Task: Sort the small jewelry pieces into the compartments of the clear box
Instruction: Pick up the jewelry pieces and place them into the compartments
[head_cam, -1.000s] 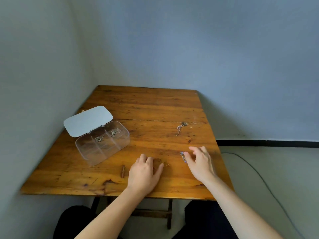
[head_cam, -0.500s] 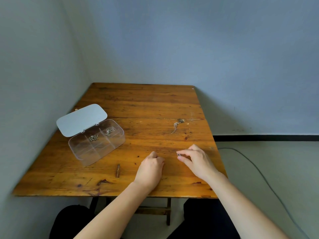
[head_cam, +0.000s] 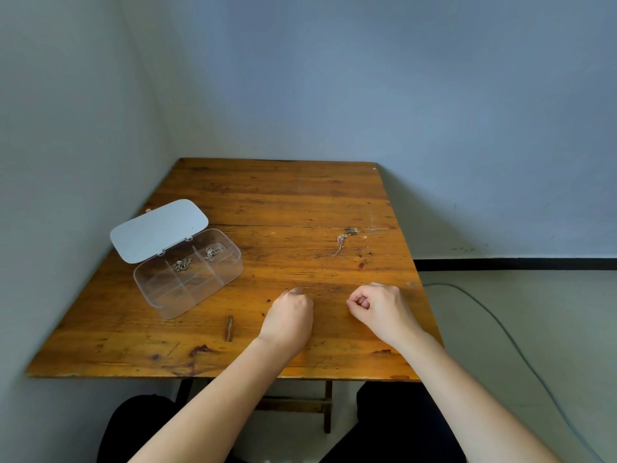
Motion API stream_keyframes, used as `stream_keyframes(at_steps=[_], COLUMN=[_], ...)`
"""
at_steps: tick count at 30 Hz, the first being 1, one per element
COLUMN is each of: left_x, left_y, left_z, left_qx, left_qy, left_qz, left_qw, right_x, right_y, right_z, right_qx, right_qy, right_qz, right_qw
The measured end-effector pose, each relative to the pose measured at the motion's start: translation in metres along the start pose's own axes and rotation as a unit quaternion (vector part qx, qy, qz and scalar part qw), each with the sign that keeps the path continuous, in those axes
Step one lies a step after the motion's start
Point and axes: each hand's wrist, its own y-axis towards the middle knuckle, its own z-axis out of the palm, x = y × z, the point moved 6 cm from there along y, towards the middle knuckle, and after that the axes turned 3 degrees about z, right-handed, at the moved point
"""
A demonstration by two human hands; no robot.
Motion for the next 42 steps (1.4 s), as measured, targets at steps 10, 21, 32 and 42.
stream_keyframes(at_steps=[10,21,32,42], left_x=[0.024,0.132,0.188,0.172], left_y=[0.0,-0.015,-0.004,-0.046], left_z=[-0.031,-0.147,-0.111,-0.095], left_qx=[-0.007,-0.279,-0.017,-0.254], left_qy=[-0.103,-0.211,-0.065,-0.015], left_qz=[-0.045,-0.177,-0.18,-0.087], left_qw=[0.994,0.92,0.981,0.963], right_x=[-0.006,0.005,0.046,0.178], right_y=[0.008,0.009,0.032,0.111], right_z=[0.004,0.011,0.028,0.018], right_qx=[0.05,0.035,0.06,0.003], right_qy=[0.012,-0.023,0.078,0.298], right_qz=[0.147,0.174,0.158,0.042], right_qw=[0.988,0.984,0.982,0.954])
